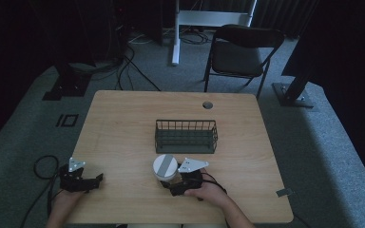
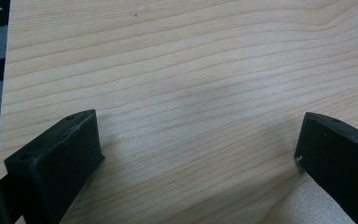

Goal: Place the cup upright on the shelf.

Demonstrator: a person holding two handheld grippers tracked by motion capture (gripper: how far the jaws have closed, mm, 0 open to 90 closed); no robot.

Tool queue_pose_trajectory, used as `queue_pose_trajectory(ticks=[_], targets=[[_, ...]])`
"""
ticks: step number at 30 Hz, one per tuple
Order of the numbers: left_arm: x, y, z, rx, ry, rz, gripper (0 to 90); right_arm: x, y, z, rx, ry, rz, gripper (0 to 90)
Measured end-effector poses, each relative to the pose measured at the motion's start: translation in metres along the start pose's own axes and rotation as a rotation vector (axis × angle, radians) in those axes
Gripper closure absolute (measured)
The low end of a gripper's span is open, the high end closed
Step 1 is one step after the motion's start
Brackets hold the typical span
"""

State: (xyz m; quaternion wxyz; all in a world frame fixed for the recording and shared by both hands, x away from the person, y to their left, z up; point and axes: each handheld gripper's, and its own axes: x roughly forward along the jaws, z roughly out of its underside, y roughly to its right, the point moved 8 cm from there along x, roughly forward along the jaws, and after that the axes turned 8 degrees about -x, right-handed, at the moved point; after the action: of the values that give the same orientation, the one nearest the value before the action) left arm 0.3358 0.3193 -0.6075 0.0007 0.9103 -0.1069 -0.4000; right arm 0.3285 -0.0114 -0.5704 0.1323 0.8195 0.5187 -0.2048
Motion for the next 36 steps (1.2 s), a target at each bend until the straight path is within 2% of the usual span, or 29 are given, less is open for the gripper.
queue_pose_trajectory(ticks=[9,12,17,19,28,29,36], targets=[[0.000,0.000,0.000,0.000,0.000,0.000,0.4,0.009,-0.001,-0.002,0.046,0.039,0.020,13.4],[0.000,0.000,0.000,0.000,0.000,0.000,0.4,0.011,0.000,-0.003,0.043,0.054,0.035,14.5],[0.000,0.000,0.000,0.000,0.000,0.000,0.5,0.010,-0.003,-0.005,-0.008,0.062,0.047,17.5],[0.000,0.000,0.000,0.000,0.000,0.000,0.5,0.008,-0.003,-0.008,0.005,0.067,0.046,18.3],[0.000,0.000,0.000,0.000,0.000,0.000,0.5,0.007,-0.003,-0.009,-0.019,0.040,0.056,18.3],[0.000,0.000,0.000,0.000,0.000,0.000,0.5,0.006,-0.002,-0.010,-0.010,0.044,0.057,18.3],[0.000,0.000,0.000,0.000,0.000,0.000,0.5,-0.002,0.002,-0.018,-0.027,0.050,0.070,18.4]])
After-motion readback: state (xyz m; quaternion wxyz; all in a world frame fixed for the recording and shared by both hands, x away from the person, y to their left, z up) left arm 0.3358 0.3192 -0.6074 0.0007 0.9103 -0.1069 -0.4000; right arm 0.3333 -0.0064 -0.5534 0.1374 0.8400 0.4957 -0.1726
